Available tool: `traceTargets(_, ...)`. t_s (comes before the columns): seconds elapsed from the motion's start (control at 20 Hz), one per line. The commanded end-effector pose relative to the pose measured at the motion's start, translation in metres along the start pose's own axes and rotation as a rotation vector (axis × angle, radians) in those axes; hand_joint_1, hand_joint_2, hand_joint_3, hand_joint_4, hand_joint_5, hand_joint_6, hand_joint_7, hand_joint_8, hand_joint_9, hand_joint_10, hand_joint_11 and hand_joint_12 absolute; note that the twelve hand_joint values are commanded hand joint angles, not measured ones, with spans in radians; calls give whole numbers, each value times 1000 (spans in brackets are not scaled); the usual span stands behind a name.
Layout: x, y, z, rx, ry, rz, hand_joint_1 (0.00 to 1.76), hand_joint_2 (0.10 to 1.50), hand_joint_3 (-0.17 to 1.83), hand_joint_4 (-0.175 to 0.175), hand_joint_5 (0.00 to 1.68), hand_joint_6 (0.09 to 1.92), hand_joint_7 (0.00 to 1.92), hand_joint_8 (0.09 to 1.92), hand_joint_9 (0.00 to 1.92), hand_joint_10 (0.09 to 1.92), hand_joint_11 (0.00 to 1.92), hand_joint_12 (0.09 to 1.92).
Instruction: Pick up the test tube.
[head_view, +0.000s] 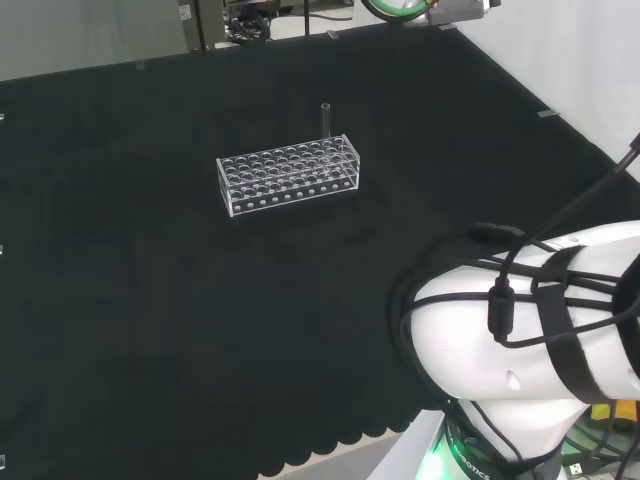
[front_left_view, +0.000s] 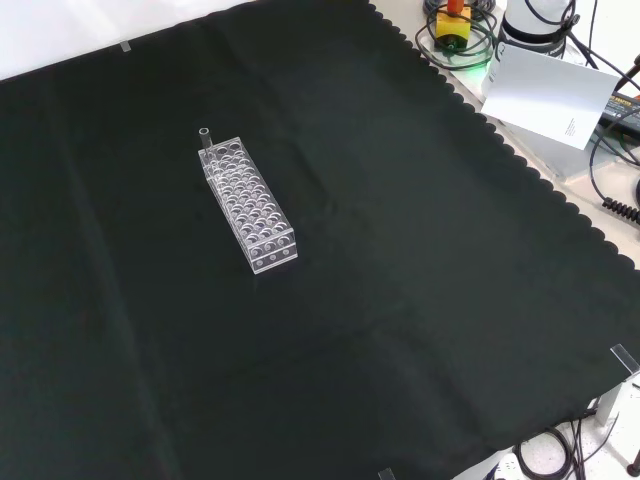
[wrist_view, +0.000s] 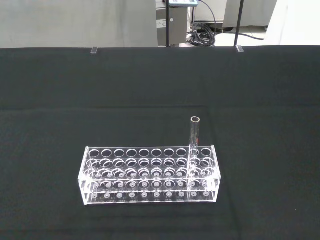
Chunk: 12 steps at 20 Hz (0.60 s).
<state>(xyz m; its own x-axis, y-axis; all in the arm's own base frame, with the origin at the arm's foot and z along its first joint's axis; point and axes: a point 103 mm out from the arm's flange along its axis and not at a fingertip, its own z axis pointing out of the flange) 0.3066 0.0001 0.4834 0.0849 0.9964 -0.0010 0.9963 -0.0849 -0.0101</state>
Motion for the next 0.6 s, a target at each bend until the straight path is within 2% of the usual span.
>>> traceTargets(0.05,0,2,0,-10,-10,-5,576,731,583,-10,0,87,0,87,0,99,0,871)
traceTargets(0.2,2,9,1,-2,-15,-16,569,808,435,-11,0,87,0,87,0,87,0,845)
traceTargets(0.4,3,22,2,13,-10,-31,569,822,407,-11,0,87,2,87,6,87,0,842)
traceTargets(0.6,2,39,11,63,-10,-48,572,826,397,-11,0,87,10,87,15,87,0,846)
